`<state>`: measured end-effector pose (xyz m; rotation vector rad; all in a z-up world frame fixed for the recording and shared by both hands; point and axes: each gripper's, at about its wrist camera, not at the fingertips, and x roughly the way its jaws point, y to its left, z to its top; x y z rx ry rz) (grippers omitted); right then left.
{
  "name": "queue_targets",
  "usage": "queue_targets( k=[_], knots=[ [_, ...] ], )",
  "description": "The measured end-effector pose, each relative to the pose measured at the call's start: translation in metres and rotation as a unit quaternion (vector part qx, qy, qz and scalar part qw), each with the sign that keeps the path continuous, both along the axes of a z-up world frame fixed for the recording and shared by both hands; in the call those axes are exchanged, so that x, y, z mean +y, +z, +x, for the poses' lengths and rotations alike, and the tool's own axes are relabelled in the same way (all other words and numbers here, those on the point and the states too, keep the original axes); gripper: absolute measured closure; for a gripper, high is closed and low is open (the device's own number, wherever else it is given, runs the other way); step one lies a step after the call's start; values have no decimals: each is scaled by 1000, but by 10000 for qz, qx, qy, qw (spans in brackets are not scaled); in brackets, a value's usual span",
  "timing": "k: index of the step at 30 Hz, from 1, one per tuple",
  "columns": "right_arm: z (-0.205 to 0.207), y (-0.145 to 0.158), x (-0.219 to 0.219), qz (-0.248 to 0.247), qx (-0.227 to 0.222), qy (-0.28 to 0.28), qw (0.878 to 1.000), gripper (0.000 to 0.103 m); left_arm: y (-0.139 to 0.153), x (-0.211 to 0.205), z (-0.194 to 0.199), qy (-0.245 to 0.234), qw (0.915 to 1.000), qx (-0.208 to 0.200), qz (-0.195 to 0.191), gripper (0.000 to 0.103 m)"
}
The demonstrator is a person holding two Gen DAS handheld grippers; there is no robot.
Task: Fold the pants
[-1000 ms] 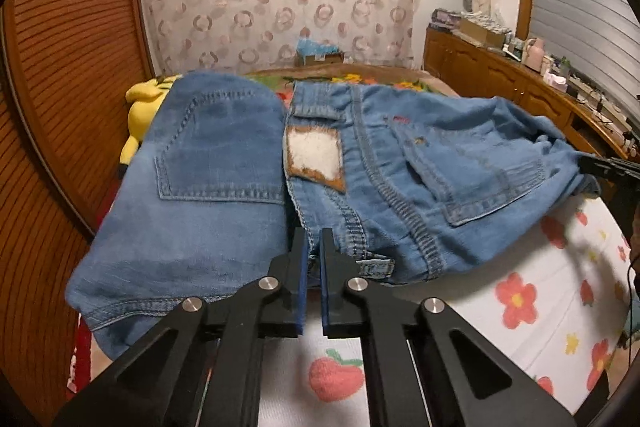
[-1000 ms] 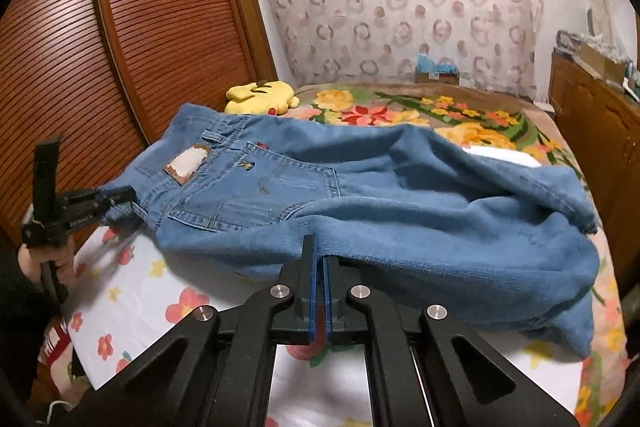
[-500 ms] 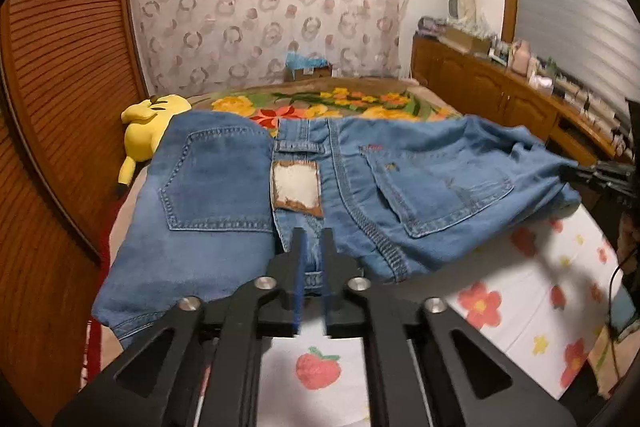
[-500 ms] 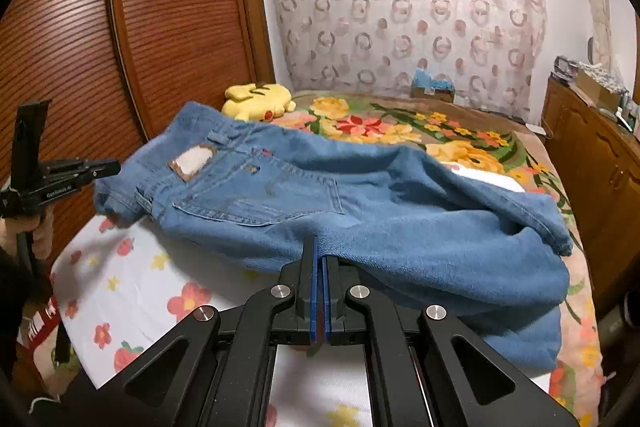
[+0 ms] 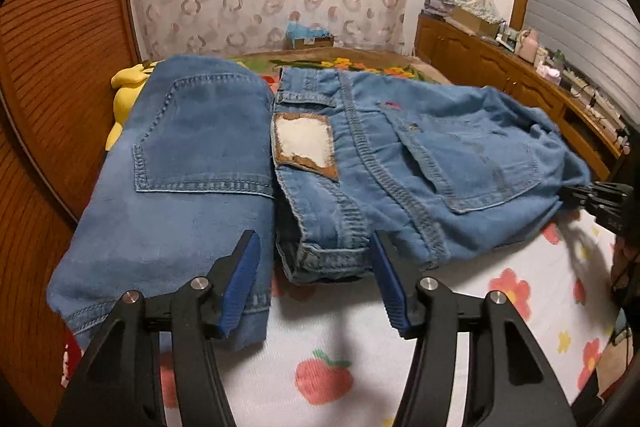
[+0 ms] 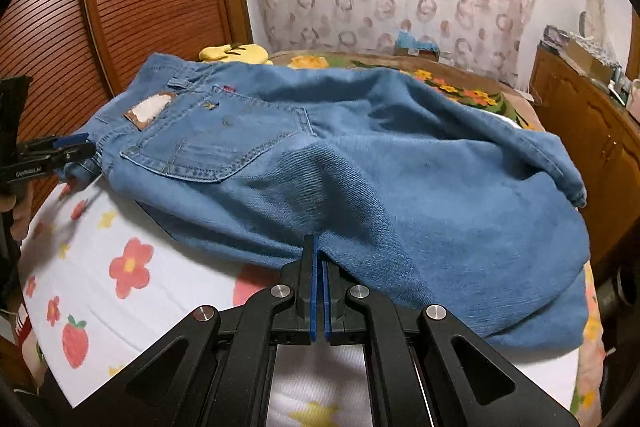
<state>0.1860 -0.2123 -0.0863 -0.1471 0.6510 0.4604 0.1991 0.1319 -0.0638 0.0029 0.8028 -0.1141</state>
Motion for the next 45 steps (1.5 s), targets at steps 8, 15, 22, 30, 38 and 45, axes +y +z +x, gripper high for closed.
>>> queue_targets(
  k=[8,15,22,30,38,45],
  knots=[
    [-4,5,-8,39,-80,46,10000,102,-3,-9,4,-237,9996,60,-115,89],
    [-20,20,-12,-6,-371,144,9992,102,29,-13,-16,-223,9993,-298,75,92],
    [-41,52,-31,154,-722,139,9972,102,70,-16,-45,-318,9969,-721,-82,93],
    [-78,63,-51,233,-910,172,9954,102,105,-17,-92,-415,9917,-1212,-129,93],
    [-110,43,-60,201,-712,282,9969,102,67,-8,-114,-359,9955,-790,-367,93],
    [-109,22,-65,190,-333,278,9989,102,25,-22,-128,-350,9984,-347,-277,93]
  ],
)
